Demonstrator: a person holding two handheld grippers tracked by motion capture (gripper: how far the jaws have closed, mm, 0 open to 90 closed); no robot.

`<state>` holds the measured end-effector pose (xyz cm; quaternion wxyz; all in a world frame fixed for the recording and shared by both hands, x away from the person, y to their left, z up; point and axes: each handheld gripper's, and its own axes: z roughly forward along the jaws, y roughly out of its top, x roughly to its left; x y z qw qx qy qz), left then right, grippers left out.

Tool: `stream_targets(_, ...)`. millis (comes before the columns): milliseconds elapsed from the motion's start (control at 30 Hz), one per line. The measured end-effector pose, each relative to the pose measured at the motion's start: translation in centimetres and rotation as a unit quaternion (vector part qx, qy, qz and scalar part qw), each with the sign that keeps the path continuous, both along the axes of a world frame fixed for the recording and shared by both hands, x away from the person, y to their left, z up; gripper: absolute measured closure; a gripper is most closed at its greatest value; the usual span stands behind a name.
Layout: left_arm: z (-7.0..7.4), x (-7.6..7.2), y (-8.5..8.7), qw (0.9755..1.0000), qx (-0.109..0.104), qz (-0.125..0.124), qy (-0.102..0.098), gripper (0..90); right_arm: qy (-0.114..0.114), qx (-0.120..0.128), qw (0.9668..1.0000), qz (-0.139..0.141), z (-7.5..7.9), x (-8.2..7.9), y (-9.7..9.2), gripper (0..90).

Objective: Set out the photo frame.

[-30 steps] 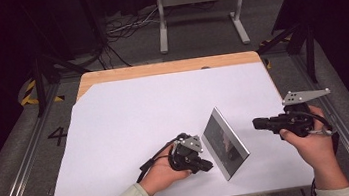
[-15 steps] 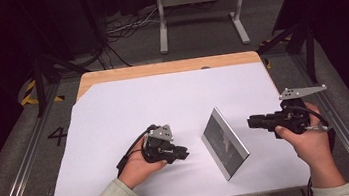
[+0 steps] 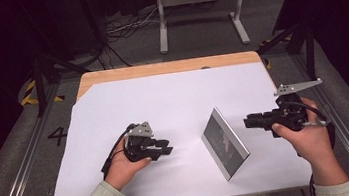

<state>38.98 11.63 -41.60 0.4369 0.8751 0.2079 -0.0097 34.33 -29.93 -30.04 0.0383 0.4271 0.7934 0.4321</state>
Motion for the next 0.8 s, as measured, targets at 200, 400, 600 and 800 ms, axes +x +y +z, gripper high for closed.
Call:
stream_targets(200,-0.1,0.4,1.3,0.9998,-0.002,0.020,-0.001,64.3,0.018,-0.003,0.9998,0.003,0.8,0.4,1.3,68.4)
stream_targets(400,-0.1,0.3,1.4,0.9997,-0.001,0.025,-0.004,63.3,0.051,0.001,0.9987,-0.011,1.2,0.6,2.5,65.7)
stream_targets(600,-0.1,0.4,1.7,0.9995,-0.004,0.032,-0.003,63.1,0.082,-0.010,0.9965,-0.013,1.3,0.8,3.4,63.7)
stream_targets(800,-0.1,0.4,1.8,0.9995,-0.005,0.032,-0.001,63.1,0.105,-0.018,0.9942,-0.014,1.2,0.7,4.3,62.9)
